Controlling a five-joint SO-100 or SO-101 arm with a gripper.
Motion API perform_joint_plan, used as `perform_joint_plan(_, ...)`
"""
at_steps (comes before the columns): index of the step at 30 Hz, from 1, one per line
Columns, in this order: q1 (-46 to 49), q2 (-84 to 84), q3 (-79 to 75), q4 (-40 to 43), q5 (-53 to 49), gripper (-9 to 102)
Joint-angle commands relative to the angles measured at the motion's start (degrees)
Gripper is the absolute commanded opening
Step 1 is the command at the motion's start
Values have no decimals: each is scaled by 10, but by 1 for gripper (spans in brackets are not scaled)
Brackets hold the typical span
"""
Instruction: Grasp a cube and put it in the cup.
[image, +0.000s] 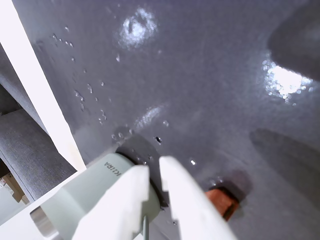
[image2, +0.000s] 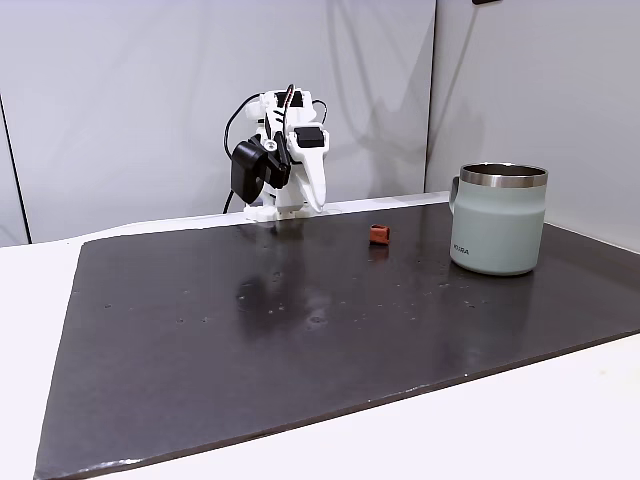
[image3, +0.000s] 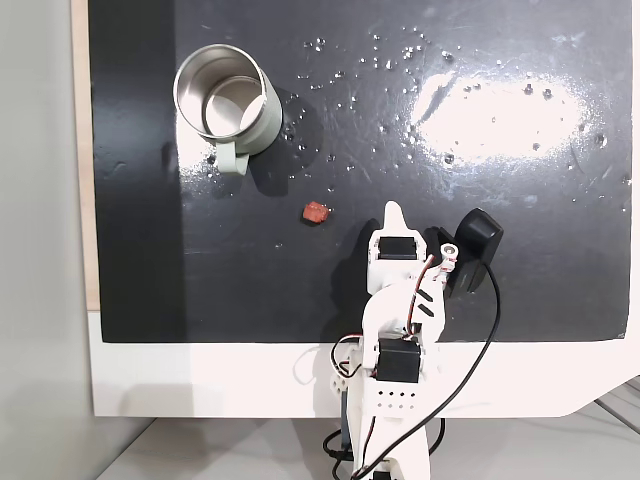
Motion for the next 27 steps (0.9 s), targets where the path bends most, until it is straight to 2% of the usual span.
perform_joint_plan(1, 8, 4, -4, -17, 14, 0)
perform_joint_plan(21, 6, 4, -4, -17, 25, 0)
perform_joint_plan(27, 0, 4, -74, 36, 10, 0)
